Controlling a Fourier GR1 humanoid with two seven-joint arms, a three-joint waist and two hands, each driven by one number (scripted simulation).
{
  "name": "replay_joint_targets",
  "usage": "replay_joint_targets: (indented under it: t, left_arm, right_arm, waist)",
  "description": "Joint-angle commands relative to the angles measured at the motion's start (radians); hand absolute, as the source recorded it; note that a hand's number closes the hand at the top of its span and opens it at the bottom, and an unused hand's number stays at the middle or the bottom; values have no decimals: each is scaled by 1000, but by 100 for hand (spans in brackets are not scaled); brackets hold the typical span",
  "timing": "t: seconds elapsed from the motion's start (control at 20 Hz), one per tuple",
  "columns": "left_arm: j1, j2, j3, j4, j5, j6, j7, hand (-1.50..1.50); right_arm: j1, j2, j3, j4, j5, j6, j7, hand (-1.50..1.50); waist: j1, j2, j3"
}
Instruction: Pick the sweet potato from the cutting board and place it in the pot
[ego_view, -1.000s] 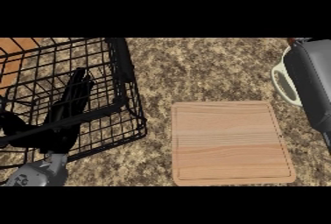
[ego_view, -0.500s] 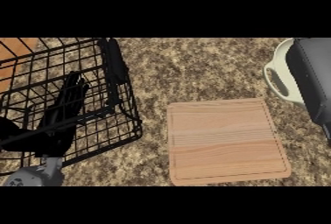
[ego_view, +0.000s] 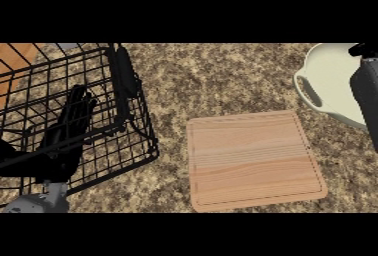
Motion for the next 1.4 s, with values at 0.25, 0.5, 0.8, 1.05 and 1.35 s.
replay_joint_targets:
  t: [0.25,0.5,0.8,1.05,1.35]
  left_arm:
    - [-146,33,102,73,-8,-8,7,0]
    - [-148,10,80,100,-22,-15,-19,0]
    - [-139,13,95,62,-14,8,-1,0]
    - [-84,31,81,33,-7,-38,-20,0]
    - [-131,68,140,59,22,-50,6,0]
  right_arm:
    - [104,-66,-88,82,-65,-163,-79,150]
    - [117,-57,-177,169,-179,-137,-172,150]
    - [126,-41,-328,162,-402,-151,-393,-150]
    - [155,-55,-343,174,-445,-202,-588,-150]
    - [78,-14,-409,95,-535,-346,-637,-150]
  waist:
    - [-2,9,1]
    - [-2,13,1]
    - [-1,14,3]
    - [17,14,3]
    - [11,12,1]
